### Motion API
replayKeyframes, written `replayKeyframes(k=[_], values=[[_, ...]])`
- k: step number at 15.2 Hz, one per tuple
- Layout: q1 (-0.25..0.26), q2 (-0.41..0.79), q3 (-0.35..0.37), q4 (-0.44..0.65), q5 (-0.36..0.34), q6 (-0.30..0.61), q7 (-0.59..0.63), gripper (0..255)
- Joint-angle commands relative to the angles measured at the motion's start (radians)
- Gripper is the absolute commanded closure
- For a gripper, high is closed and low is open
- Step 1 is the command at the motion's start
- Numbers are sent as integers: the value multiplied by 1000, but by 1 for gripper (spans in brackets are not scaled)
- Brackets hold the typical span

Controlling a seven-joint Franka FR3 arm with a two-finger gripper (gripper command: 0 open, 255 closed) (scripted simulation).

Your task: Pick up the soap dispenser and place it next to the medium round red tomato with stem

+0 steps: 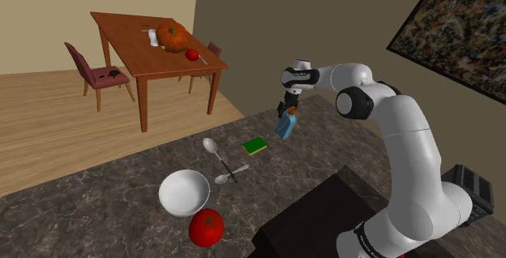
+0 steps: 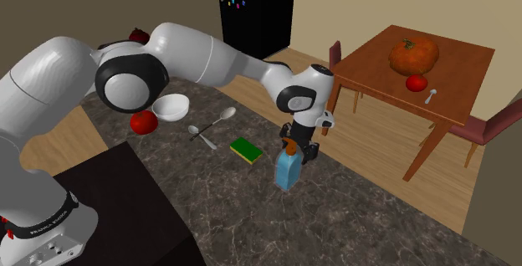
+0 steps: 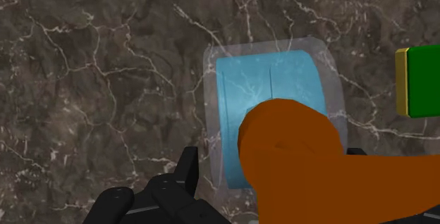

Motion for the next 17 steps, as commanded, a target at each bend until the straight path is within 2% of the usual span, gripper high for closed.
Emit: replayKeyframes(k=[1,6,7,17], values=[[-1,3,0,1,0,2,-1,0],[-1,2,0,1,0,2,-1,0],[-1,2,0,1,0,2,-1,255],[0,-6,-1,-1,-1,-4,-1,255]])
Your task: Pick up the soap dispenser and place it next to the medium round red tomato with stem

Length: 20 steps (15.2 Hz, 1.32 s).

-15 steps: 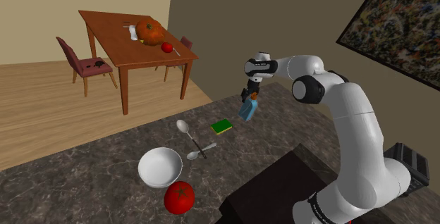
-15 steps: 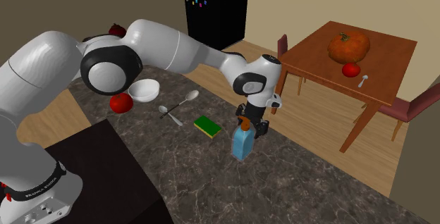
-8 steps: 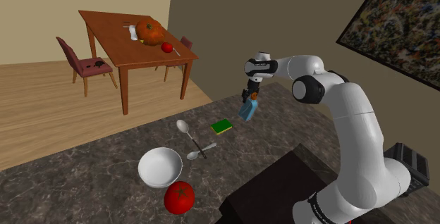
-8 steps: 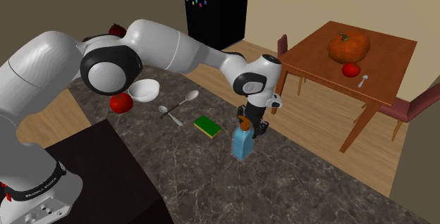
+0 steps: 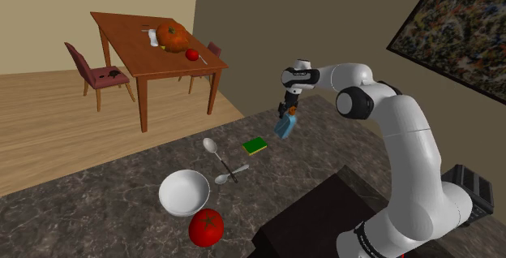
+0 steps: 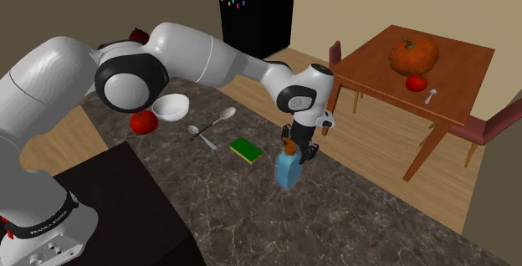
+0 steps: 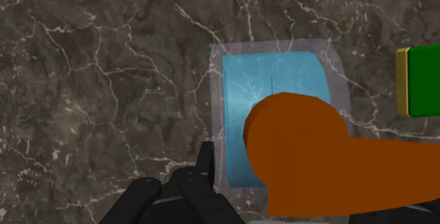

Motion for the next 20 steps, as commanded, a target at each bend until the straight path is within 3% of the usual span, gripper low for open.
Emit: replayKeyframes(k=[1,20], values=[[1,-13,-1,-4,-1,-11,0,255],[6,-141,-15,32,-17,-173,3,255]])
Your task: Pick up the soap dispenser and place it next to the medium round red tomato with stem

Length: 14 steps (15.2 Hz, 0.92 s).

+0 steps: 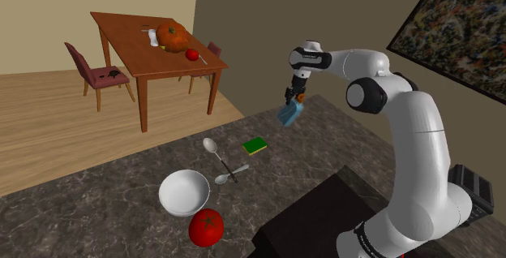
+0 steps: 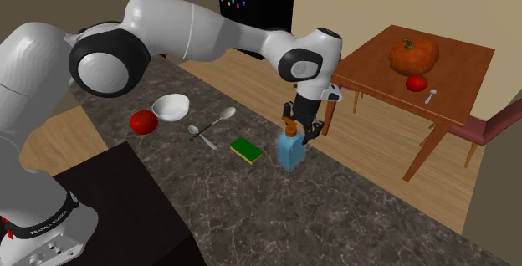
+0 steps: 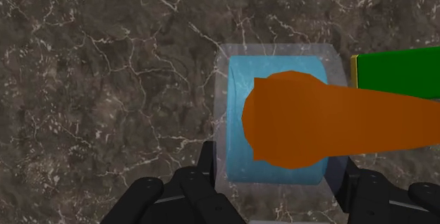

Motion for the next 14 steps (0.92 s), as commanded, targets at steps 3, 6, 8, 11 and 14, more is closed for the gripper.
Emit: replayKeyframes(k=[3,6,8,11,14], values=[[-1,-15,-2,30,-3,-45,2,255],[-2,-26,-3,51,-5,-77,2,255],[-3,-33,-4,68,-6,-100,3,255],[-5,-39,-5,97,-7,-135,4,255],[36,-127,-6,-31,-15,-96,29,255]])
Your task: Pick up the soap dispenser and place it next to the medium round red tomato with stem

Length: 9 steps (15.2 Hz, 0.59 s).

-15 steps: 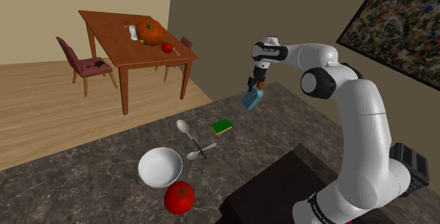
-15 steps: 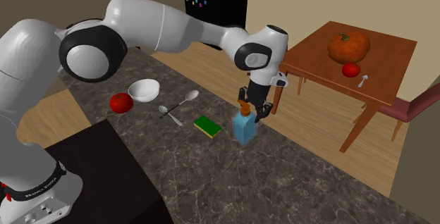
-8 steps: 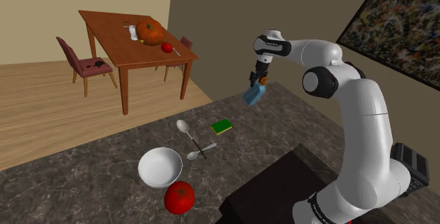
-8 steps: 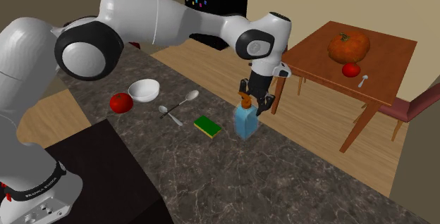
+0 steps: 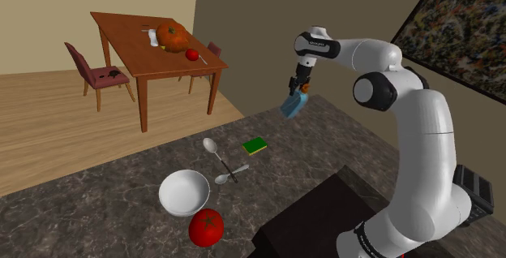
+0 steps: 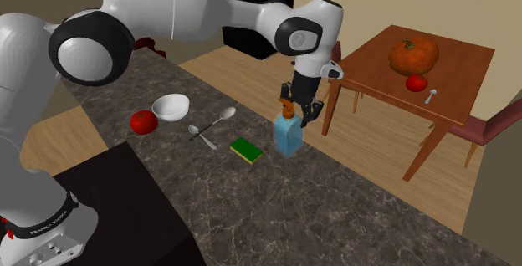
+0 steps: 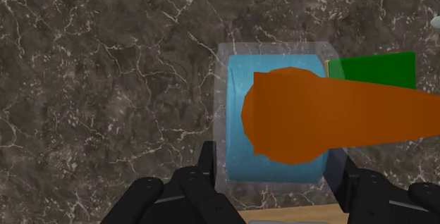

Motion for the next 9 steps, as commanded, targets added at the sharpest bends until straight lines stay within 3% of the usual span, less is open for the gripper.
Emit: replayKeyframes(k=[1,9], values=[[38,-73,1,-109,-7,36,26,255],[176,-305,20,-440,-32,138,157,255]])
